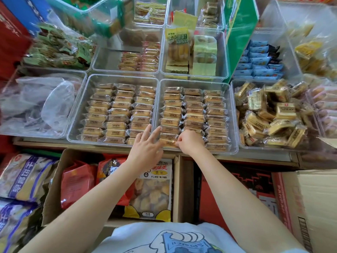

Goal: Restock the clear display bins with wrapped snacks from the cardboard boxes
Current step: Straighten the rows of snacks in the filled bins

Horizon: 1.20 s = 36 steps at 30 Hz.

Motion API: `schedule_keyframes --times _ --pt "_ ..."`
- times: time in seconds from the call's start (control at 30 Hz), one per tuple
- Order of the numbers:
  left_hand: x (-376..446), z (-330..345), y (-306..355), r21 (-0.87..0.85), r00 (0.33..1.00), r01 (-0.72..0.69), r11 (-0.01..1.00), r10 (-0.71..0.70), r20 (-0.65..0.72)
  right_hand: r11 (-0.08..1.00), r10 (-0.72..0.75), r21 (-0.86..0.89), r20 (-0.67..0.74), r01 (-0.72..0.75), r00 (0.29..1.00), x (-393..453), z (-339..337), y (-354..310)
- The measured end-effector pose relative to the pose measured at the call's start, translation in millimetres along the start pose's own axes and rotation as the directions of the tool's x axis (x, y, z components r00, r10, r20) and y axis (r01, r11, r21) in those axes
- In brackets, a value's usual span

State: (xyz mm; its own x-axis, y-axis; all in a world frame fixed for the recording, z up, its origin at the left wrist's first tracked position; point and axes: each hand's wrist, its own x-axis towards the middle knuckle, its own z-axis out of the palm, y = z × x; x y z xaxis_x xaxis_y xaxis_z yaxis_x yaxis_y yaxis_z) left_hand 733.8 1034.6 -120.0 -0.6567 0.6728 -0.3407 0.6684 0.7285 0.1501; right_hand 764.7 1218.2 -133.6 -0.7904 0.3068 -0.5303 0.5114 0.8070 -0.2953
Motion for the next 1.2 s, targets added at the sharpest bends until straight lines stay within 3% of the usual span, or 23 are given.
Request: schedule_keyframes --times 0.23,0.33,0.4,0.5,0.57,0.73,0.8,1.0,1.2 --pt "2.7 0.6 0.6 0.007 1.0 0.009 1.0 -0.009 0.015 0.98 0.026 -0.194 -0.068 -0.039 0.997 0.6 -3.0 -14.7" --pt "5.4 1.7 -1.1 0.0 1.0 0.012 1.0 -0.012 0.017 0.97 -0.042 -0.241 -0.086 0.02 0.995 -1.8 -8.4 -14.9" --pt "5.2 3.8 -1.6 -0.004 1.0 0.005 1.0 -0.005 -0.004 0.979 -0.085 -0.192 -0.121 0.06 0.989 -5.0 -9.9 -4.5" --pt "3.9 6.2 3.2 -0.034 0.996 -0.064 0.997 0.062 -0.07 0.99 -0.029 0.127 -0.243 0.062 0.97 -5.9 -12.7 20.3" --pt "8.5 8.4 11.3 -0.025 0.992 -0.112 0.993 0.11 -0.066 0.968 0.03 0.247 -0.253 0.035 0.967 -4.5 -16.7 30.2" --pt "24.3 5.5 25.0 0.05 0.998 -0.07 0.996 0.07 -0.005 0.989 -0.041 0.143 -0.001 0.041 0.999 -5.0 -16.5 21.8" --pt "25.9 4.8 23.9 0.081 0.998 -0.068 0.994 0.068 -0.002 0.99 -0.039 0.138 0.033 0.034 0.999 -4.1 -12.0 18.8" --pt "24.1 8.8 14.6 0.061 0.996 -0.078 0.995 0.08 -0.033 0.977 -0.017 0.203 -0.198 0.058 0.98 -1.9 -8.0 15.8" --pt "22.1 11.4 2.7 0.102 0.995 -0.103 0.989 0.104 -0.004 0.995 -0.094 0.022 -0.169 0.099 0.981 6.7 -2.0 4.2"
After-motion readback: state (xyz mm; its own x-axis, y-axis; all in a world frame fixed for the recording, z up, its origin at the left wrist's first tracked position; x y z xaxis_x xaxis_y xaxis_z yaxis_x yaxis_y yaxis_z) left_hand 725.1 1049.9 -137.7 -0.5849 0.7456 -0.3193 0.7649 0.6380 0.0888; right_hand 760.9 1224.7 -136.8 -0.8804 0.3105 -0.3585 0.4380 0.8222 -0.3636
